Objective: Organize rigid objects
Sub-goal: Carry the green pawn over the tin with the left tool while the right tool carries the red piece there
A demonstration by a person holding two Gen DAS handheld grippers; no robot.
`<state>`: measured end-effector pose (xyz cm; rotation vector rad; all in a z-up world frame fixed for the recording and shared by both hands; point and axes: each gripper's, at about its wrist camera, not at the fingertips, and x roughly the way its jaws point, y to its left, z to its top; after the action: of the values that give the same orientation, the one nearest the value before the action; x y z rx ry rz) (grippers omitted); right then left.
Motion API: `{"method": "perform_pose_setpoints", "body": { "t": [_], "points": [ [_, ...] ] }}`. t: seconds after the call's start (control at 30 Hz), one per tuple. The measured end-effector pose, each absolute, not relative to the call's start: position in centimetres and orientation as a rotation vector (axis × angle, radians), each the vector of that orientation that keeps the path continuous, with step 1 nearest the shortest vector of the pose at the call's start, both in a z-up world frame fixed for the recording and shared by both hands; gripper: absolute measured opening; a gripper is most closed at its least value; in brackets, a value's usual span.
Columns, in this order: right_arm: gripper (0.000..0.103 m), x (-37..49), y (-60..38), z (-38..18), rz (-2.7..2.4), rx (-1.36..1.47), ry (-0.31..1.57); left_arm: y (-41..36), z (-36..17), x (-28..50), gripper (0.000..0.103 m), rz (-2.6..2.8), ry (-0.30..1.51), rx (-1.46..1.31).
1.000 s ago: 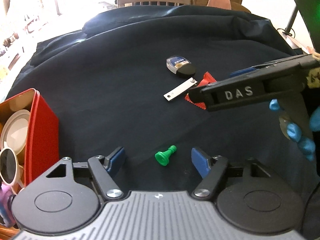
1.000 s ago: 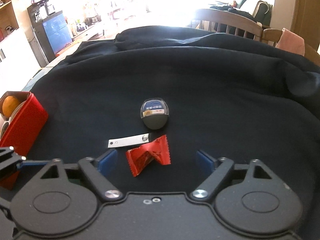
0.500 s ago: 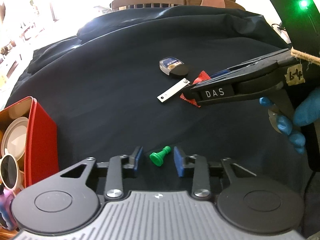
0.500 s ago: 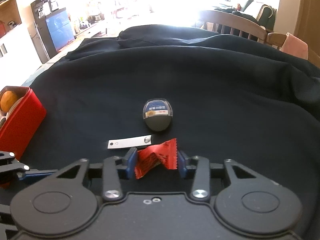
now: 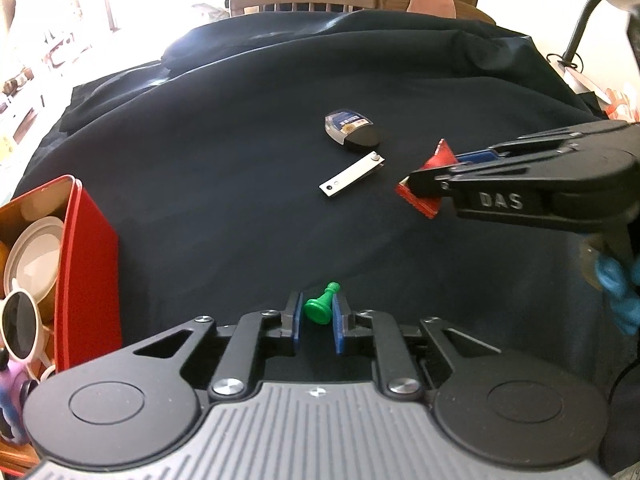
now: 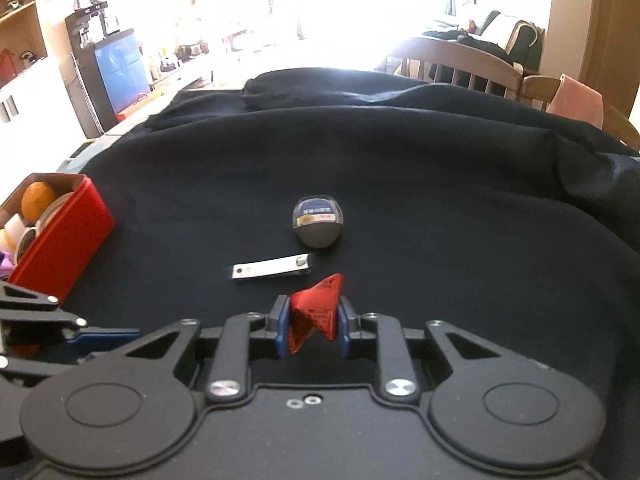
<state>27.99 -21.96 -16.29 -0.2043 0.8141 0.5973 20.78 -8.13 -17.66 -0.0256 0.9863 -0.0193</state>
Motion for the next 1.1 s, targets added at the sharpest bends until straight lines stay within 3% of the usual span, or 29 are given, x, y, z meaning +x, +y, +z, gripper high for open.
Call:
{"method": "perform_pose_setpoints", "body": {
  "t": [1.1],
  "points": [
    [0.022, 18.0, -18.7, -9.4, 0.677, -0.140, 0.729, -2.4, -10.7, 14.0, 0.015, 0.024, 0.851, -0.135]
  ]
}}
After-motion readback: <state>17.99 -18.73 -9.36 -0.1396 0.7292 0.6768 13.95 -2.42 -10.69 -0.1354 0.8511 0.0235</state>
